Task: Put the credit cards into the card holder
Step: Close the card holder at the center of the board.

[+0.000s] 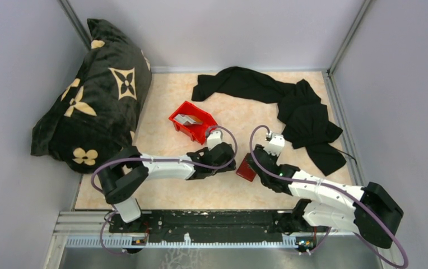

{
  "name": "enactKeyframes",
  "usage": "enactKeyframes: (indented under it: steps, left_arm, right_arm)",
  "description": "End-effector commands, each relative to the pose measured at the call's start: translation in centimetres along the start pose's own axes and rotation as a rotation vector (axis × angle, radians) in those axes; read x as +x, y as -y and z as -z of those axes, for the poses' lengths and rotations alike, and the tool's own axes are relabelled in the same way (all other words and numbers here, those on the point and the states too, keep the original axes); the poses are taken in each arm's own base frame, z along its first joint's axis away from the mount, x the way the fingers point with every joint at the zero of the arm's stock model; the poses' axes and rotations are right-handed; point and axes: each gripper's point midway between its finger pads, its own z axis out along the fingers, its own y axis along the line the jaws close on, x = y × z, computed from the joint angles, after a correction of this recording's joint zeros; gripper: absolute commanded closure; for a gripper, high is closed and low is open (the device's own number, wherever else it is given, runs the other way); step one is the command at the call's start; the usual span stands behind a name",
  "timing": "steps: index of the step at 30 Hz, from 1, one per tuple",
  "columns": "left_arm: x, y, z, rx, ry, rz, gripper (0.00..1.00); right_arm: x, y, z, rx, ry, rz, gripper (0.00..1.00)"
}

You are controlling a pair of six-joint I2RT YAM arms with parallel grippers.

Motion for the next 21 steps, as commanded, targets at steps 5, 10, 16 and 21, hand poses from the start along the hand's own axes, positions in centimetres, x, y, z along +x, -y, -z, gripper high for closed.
enactKeyframes:
  steps: [5,10,16,21]
  left_arm:
    - [2.0,-7.2,1.7,-0.153,0.006,-0.072,0.29]
    - [3.7,-6.8,1.1,-0.087,-0.032,-0.093,0.37]
    - [5.4,-5.8,0.2,-0.023,-0.067,-0.120,0.44]
    - [6.3,-4.9,-0.1,0.033,-0.089,-0.138,0.48]
  right_arm:
    - [-0.2,2.2,1.6,0.003,0.004,-0.033,0.72]
    - [1.9,3.9,1.5,0.046,-0.046,-0.033,0.96]
    - [3.9,4.5,0.6,0.077,-0.086,-0.029,1.00]
    - [4.4,3.3,-0.4,0.069,-0.099,-0.018,1.00]
